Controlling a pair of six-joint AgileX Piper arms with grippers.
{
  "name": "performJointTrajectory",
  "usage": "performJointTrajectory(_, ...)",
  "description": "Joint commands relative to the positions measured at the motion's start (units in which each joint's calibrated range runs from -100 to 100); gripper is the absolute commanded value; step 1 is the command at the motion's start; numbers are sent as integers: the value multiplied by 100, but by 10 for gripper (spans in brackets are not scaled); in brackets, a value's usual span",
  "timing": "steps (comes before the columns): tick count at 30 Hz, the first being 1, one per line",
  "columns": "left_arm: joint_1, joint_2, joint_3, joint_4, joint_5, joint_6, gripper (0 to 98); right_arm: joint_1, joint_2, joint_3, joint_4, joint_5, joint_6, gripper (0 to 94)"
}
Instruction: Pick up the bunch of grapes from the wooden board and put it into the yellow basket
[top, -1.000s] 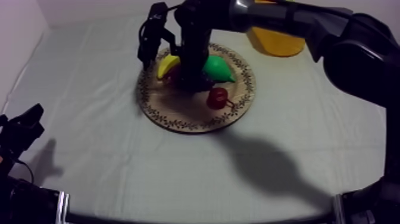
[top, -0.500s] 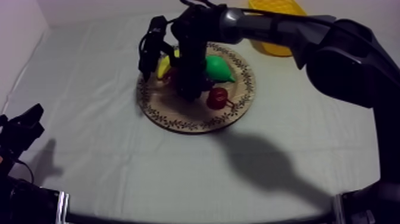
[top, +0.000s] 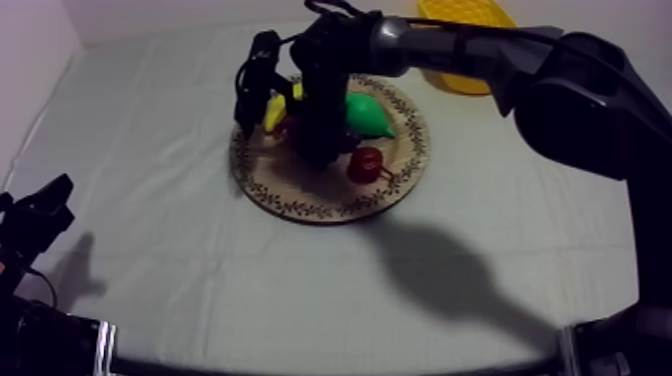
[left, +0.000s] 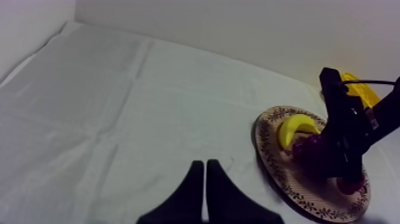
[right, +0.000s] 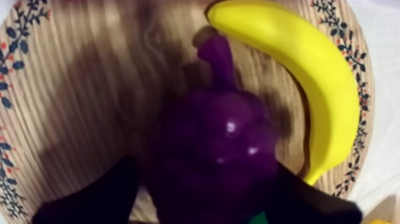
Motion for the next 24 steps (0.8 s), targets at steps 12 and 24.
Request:
performJointTrajectory(12,-1,0,-1,1,2,0,0,22,-213,334,-26,-300,51,302)
performJointTrajectory(24,-1,0,-1,1,2,0,0,-5,-1601,1264,32,-399,88,313)
